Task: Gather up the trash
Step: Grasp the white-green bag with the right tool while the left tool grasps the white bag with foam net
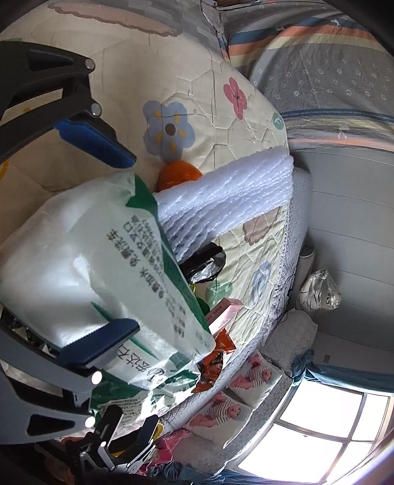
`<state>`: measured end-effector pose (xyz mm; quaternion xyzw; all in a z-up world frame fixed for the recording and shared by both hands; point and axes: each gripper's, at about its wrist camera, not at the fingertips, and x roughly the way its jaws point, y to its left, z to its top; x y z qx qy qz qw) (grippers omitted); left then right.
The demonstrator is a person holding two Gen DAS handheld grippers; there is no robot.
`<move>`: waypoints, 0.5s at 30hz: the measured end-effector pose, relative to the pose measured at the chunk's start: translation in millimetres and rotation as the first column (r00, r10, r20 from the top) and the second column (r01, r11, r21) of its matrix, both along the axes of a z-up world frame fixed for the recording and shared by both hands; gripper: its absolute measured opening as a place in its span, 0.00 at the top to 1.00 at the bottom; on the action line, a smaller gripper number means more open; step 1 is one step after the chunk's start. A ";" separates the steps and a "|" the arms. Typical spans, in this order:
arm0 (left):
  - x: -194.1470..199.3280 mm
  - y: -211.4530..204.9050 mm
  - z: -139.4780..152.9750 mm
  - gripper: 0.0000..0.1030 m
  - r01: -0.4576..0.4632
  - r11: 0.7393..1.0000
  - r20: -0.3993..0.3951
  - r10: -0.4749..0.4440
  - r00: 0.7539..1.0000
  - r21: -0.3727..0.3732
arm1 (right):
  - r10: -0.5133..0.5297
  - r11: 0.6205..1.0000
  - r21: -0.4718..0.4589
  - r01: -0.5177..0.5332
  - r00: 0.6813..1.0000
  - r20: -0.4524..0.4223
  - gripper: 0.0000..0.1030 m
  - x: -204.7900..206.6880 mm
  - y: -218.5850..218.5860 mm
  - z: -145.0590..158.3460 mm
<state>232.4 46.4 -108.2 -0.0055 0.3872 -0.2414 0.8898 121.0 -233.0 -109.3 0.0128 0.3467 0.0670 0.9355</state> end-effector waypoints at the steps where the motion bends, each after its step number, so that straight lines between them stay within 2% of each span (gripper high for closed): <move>1: 2.9 -1.5 -2.1 0.07 -0.004 1.000 -0.006 0.004 1.000 0.002 | 0.000 1.000 -0.016 0.000 1.000 -0.009 0.08 4.2 2.1 -2.3; 5: 12.2 -4.7 -6.4 0.08 -0.012 1.000 -0.023 0.012 1.000 -0.024 | -0.002 0.999 -0.037 0.001 1.000 -0.032 0.08 22.3 1.5 -10.3; 10: 23.0 -4.1 -14.9 0.17 -0.030 0.998 -0.057 0.027 0.998 -0.051 | 0.006 1.000 0.019 -0.005 0.997 -0.074 0.10 40.7 -5.4 -18.8; 12: 27.4 -2.6 -16.3 0.25 -0.023 0.996 -0.078 0.016 0.997 -0.089 | 0.005 0.999 0.034 -0.002 0.996 -0.088 0.28 46.7 -8.1 -19.8; 13: 28.3 -2.4 -16.4 0.28 -0.025 0.995 -0.081 0.017 0.997 -0.096 | 0.001 0.999 0.036 0.002 0.996 -0.094 0.29 49.5 -8.6 -20.1; 15: 27.8 -4.7 -16.2 0.29 -0.027 0.995 -0.073 0.021 0.997 -0.092 | 0.002 0.999 0.037 0.002 0.996 -0.094 0.38 52.1 -8.4 -19.5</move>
